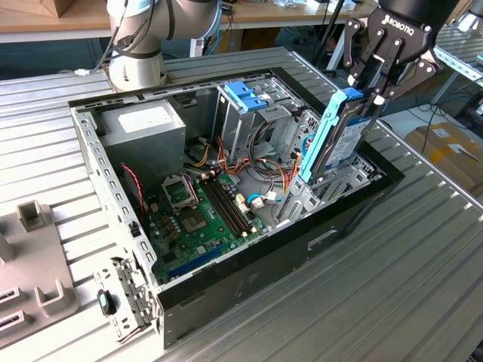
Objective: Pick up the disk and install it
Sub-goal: 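Insert the disk into the insertion slot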
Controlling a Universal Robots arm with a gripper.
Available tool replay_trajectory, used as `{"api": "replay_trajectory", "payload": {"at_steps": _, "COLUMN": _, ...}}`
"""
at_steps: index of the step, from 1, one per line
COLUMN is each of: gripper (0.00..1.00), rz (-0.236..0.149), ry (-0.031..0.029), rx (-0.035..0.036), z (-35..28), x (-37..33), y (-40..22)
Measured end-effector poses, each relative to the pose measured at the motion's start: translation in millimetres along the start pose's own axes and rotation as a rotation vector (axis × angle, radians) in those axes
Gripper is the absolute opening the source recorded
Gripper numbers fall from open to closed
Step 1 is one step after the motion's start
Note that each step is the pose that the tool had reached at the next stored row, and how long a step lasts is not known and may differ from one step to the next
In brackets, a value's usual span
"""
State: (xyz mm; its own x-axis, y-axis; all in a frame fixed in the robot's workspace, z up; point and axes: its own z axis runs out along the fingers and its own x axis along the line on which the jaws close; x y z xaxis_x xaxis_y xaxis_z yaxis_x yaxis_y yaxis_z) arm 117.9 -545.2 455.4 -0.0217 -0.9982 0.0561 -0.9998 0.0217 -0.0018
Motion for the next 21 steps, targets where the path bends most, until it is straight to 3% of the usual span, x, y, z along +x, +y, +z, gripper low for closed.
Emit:
{"api": "replay_trajectory", "payload": {"at_steps": 14, "gripper": 0.35, "rz": 0.0, "ry": -0.0001, "rx": 0.0, "z": 19.9, "x": -1.1, "y": 0.0}}
{"api": "replay_trajectory", "payload": {"at_steps": 21, "gripper": 0.35, "rz": 0.0, "ry": 0.0, "rx": 0.0, "z": 34.6, "x": -2.0, "y": 0.1}}
